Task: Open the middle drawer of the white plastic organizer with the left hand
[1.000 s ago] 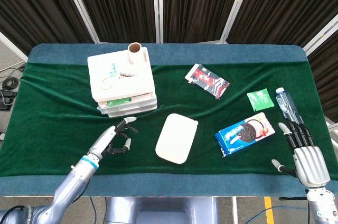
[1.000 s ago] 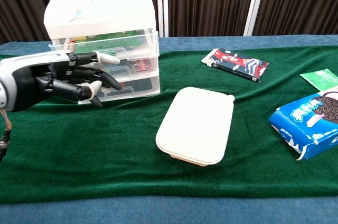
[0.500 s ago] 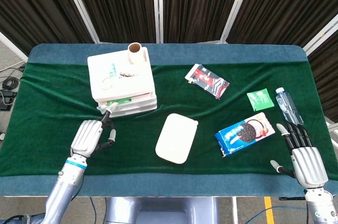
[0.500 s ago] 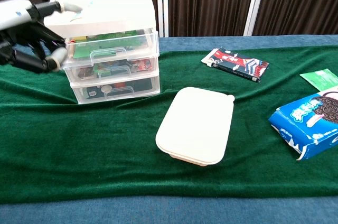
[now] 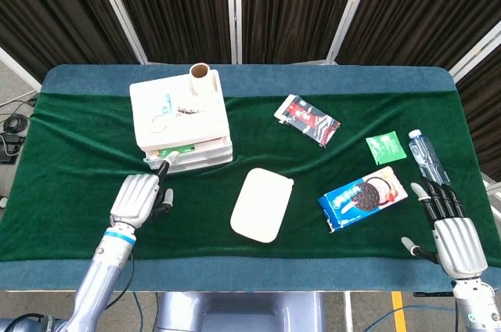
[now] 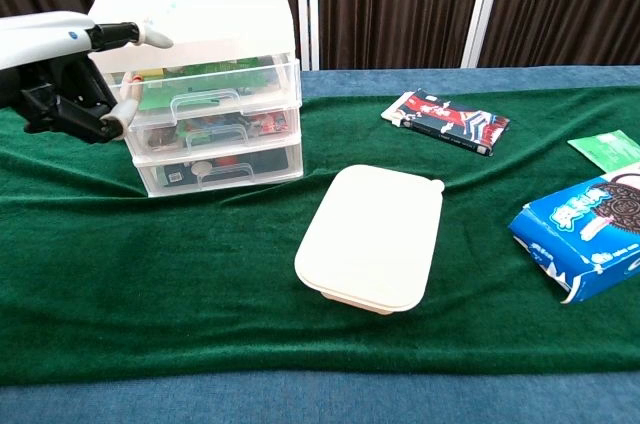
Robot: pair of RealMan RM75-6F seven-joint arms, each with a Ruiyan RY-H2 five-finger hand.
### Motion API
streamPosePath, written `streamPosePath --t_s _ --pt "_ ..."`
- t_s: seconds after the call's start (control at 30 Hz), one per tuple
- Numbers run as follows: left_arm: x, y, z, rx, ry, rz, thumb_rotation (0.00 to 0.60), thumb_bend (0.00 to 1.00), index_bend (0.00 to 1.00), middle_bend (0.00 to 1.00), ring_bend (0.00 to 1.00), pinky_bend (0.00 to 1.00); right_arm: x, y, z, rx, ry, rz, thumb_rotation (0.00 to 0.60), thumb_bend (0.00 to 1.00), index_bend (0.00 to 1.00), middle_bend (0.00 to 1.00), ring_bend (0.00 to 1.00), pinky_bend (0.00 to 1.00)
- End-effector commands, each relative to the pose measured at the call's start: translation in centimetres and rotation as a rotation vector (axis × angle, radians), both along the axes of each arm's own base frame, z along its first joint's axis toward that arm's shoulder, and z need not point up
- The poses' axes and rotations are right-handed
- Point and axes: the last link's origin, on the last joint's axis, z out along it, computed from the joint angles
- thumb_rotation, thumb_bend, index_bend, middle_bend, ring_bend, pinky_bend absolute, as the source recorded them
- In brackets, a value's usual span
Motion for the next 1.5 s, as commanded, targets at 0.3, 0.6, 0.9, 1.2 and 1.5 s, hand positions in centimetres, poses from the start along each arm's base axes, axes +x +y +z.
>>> streamPosePath --t_s 0.3,0.6,0.9,1.2,1.5 --pt "1.0 1.7 -0.5 -0.016 0.009 0.022 0.600 0.73 0.11 0.95 0.81 0.84 0.0 0.0 0.0 0.002 0.000 0.000 0.600 0.04 0.00 0.00 0.00 0.00" --pt "1.0 2.5 -0.9 -0.013 0.011 0.044 0.600 0.73 0.14 0.95 0.81 0.84 0.0 0.0 0.1 0.002 -0.004 -0.001 0.600 0.04 0.00 0.00 0.00 0.00" --pt "0.6 3.3 -1.3 -0.007 0.016 0.070 0.600 0.73 0.14 0.95 0.81 0.84 0.0 0.0 -0.1 0.008 -0.001 -0.001 0.600 0.04 0.00 0.00 0.00 0.00" --pt "0.3 3.4 -1.7 -0.025 0.022 0.086 0.600 0.73 0.16 0.95 0.81 0.84 0.0 -0.1 0.0 0.006 -0.001 -0.003 0.600 0.04 0.00 0.00 0.00 0.00" --pt "0.7 3.0 -1.5 -0.034 -0.001 0.071 0.600 0.73 0.26 0.95 0.81 0.84 0.0 0.0 0.0 0.006 -0.001 -0.002 0.600 0.04 0.00 0.00 0.00 0.00"
